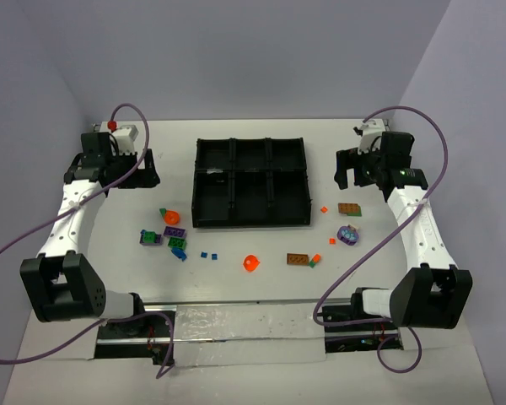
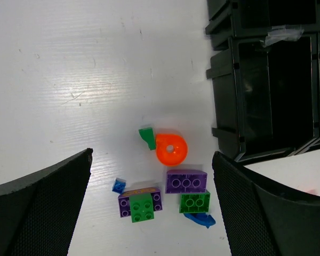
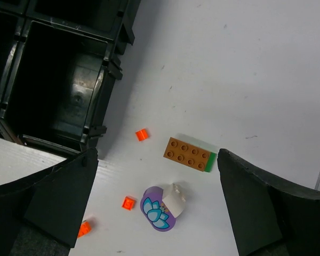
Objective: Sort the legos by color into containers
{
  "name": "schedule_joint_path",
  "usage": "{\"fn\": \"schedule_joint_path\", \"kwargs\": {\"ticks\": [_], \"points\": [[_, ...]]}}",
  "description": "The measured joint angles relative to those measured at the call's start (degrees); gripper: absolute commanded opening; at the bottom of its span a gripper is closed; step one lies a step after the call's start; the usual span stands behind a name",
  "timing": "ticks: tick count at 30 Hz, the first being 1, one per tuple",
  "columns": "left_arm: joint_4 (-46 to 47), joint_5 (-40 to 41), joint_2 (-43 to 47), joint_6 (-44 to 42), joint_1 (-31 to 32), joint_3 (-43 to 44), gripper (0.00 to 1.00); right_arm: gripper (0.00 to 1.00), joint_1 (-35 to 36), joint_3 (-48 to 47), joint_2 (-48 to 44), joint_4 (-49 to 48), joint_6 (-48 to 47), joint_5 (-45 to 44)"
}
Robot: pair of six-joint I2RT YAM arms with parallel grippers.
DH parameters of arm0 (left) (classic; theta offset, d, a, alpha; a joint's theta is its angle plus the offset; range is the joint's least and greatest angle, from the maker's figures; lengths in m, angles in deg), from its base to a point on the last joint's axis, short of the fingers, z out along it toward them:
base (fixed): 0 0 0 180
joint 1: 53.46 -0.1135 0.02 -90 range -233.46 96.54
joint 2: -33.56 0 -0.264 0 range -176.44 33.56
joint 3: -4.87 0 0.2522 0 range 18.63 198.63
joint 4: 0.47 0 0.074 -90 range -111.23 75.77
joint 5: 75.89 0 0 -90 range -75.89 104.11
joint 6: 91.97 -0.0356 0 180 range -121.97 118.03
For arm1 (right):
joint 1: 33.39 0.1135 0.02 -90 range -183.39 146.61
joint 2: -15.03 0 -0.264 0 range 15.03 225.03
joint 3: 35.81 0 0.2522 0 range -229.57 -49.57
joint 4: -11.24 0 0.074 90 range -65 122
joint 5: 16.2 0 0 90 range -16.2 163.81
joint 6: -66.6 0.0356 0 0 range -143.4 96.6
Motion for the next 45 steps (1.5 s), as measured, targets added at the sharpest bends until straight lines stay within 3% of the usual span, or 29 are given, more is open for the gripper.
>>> {"fn": "schedule_joint_path", "kwargs": {"ticks": [8,11,15,19,22,27,35,45], "points": [[-1.5,-3.4,-0.1,-5.5,0.0,0.0,0.99,1.0,0.0,0.0,0.2,1.0,-0.5,0.7],[-2.0,-6.4,-0.1,-12.3,-0.1,0.0,0.99,1.0,0.0,-0.2,0.2,1.6,-0.9,0.8],[-5.5,-11.3,0.1,-27.1,-0.1,0.0,0.99,1.0,0.0,-1.0,0.7,2.5,-1.5,1.0],[-13.9,-14.2,0.2,-46.6,-0.1,0.0,0.89,1.0,0.0,-1.9,1.6,3.3,-2.2,1.4],[-21.4,-14.8,-0.4,-60.1,-0.1,0.1,0.88,1.0,0.0,-2.2,2.0,4.3,-2.8,2.0],[-28.7,-14.8,-2.9,-73.4,-0.2,-0.3,0.86,1.0,0.0,-2.2,2.2,5.5,-3.3,2.5],[-29.2,-13.4,-3.4,-82.9,-0.4,-4.9,0.85,1.0,0.0,-2.2,2.2,6.4,-4.3,2.6],[-25.7,-11.1,-4.1,-86.6,-0.4,-10.3,0.89,1.0,0.0,-1.6,0.9,6.6,-4.8,2.3]]}}
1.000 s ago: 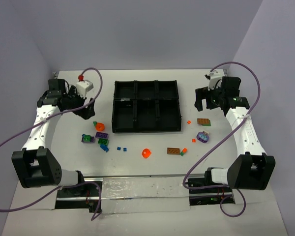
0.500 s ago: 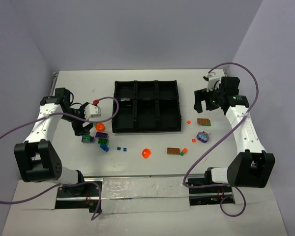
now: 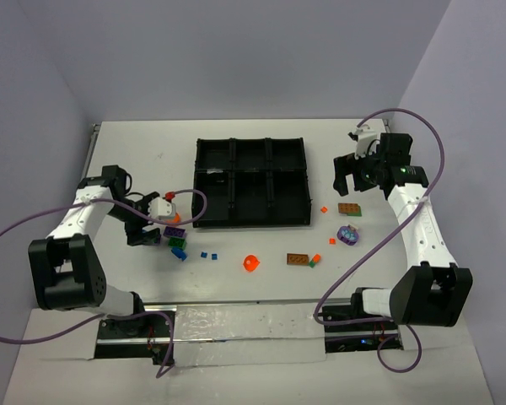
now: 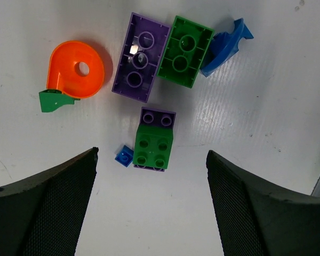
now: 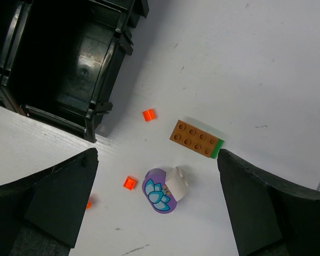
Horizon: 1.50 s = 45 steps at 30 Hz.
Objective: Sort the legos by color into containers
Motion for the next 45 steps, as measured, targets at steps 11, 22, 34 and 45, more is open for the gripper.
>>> {"fn": "schedule_joint_path", "kwargs": {"ticks": [11,22,34,45], "points": [[4.4,1.1,-3.3,-2.6,0.0,-0.6,0.82,1.0,0.0,0.1,-0.1,0.3,-0.4,0.0],[4.4,2.5,-4.4,-4.8,-0.1,-0.9,0.74,1.0,0.0,0.1,-0.1,0.3,-0.4,-0.1],[4.5,3.0,-4.4,-5.0,-0.2,-4.4,0.61,1.0,0.0,0.1,0.7,0.3,-0.4,0.0],[6.6,3.1,-4.4,-4.6,-0.3,-4.9,0.48,1.0,0.0,-0.1,1.6,0.4,-0.8,0.1]]}}
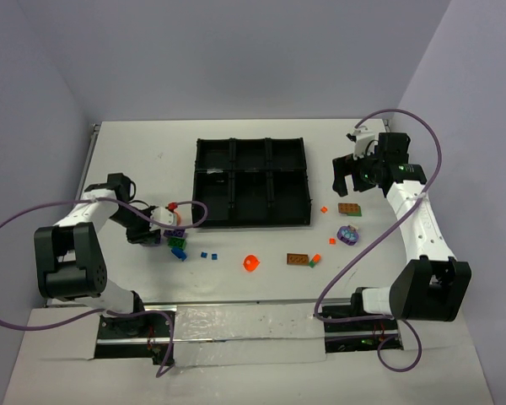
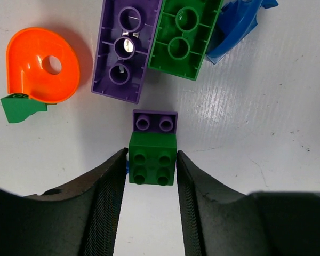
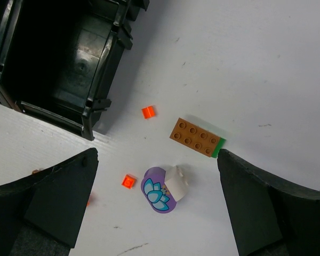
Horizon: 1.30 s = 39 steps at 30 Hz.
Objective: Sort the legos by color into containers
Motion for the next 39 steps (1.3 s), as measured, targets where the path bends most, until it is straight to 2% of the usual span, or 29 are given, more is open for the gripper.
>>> {"fn": "schedule_joint_path", "kwargs": {"ticks": [2,5,9,14,22,24,28,31,33,36,39], "points": [[0.4,0.0,0.0,0.0,0.0,-0.6,0.49,1.0,0.0,0.0,0.1,0.1,-0.1,0.0],[0.6,0.0,0.2,-0.2,0.0,-1.6,0.56,1.0,0.0,-0.5,0.4,0.4,-0.3,0.1],[0.9,0.0,0.7,-0.3,0.0,-3.1,0.51,1.0,0.0,-1.1,1.0,0.7,-0.3,0.2],[1.1,0.0,1.3,-0.2,0.0,-3.6,0.37,1.0,0.0,-1.1,1.0,0.8,-0.4,0.5],[-1.4,-0.8,2.7,1.4,-0.4,0.1,0.0,1.0,0.1,-1.3,1.0,1.4,-1.4,3.7],[-3.5,-2.1,3.0,2.3,-1.4,4.2,0.0,1.0,0.1,-1.6,0.8,2.0,-2.1,5.6],[-9.4,-8.2,3.7,5.8,-4.2,18.3,0.0,1.0,0.8,-2.9,-0.7,2.6,-3.0,10.6],[-13.6,-15.8,5.2,10.9,-3.8,27.4,0.0,1.0,3.3,-4.1,-2.8,1.7,-2.4,14.8],[-14.6,-21.2,6.4,16.3,-1.0,31.1,0.0,1.0,6.6,-4.4,-4.5,0.3,-1.6,17.4],[-12.8,-28.8,9.1,27.6,6.3,31.4,0.0,0.98,12.3,-5.0,-6.4,-2.6,0.5,20.4],[-4.2,-34.8,12.5,44.1,13.3,27.5,0.0,0.96,17.5,-6.8,-6.7,-5.9,3.1,22.6]]}}
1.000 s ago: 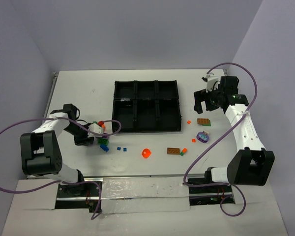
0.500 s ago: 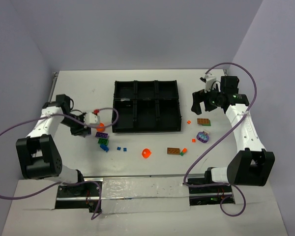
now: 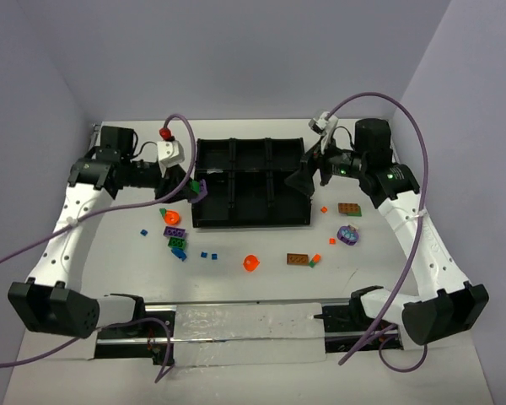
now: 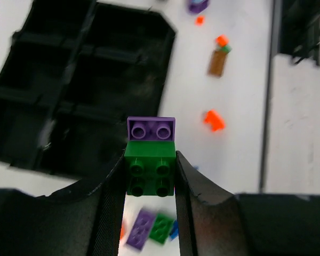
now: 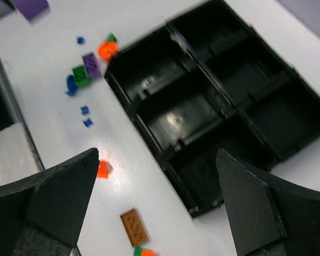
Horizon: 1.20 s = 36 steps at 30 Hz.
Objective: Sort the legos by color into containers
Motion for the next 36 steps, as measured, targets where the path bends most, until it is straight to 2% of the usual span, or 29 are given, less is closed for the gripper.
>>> {"fn": "schedule_joint_path", "kwargs": {"ticks": [3,5,11,20,29,32,36], "points": [[13.2,-2.3,4.5,16.2,5.1,-6.5,0.0,0.95,4.0,-2.5,0.6,-2.8,2.8,1.2],[19.6,-2.9,6.1,23.6,8.3,-8.3,0.0,0.94,6.5,-4.2,1.4,-4.6,4.2,2.3],[31.1,-3.1,6.5,34.9,13.5,-8.6,0.0,0.97,13.5,-4.8,3.5,-7.2,6.8,3.7],[35.9,-3.1,4.6,39.1,15.0,-8.6,0.0,1.0,20.0,-6.2,6.9,-7.6,7.0,4.4],[35.7,-3.1,4.5,37.3,16.0,-8.6,0.0,0.99,23.2,-9.6,9.6,-7.3,3.8,4.8],[35.6,-3.1,4.3,36.5,16.3,-8.6,0.0,0.92,24.1,-10.1,10.1,-7.2,2.6,4.9],[35.3,-3.1,4.0,35.8,16.4,-8.4,0.0,0.75,24.9,-10.5,10.5,-6.9,1.2,5.1]]}}
